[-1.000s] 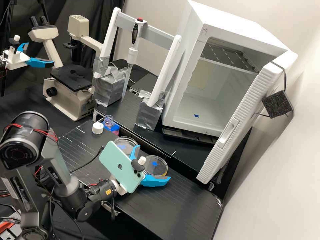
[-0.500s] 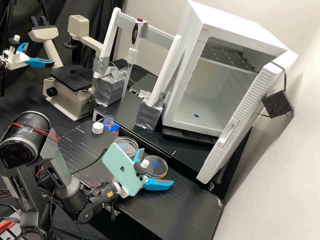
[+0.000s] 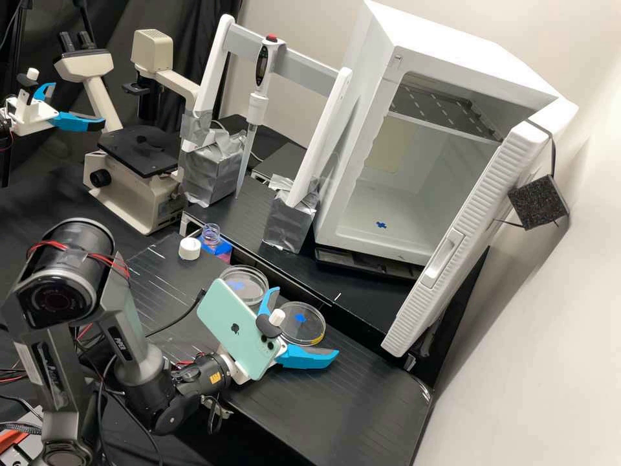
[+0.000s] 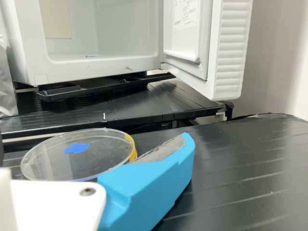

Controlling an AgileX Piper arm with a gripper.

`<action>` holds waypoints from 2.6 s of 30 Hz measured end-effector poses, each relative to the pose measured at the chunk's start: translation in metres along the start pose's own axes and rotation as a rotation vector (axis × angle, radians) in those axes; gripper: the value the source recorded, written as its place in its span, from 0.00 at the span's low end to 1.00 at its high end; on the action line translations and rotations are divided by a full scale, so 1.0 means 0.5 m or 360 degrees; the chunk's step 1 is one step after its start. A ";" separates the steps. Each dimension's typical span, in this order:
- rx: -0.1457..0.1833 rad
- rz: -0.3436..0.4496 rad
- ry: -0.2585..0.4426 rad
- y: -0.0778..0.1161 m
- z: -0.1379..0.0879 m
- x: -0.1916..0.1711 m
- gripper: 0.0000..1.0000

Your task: Close the lid

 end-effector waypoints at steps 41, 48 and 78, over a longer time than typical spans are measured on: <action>-0.0119 -0.0006 0.0026 -0.010 -0.002 0.009 0.00; -0.0118 -0.0007 0.0025 -0.009 -0.001 0.011 0.00; -0.0115 -0.0013 0.0027 -0.007 0.002 0.015 0.00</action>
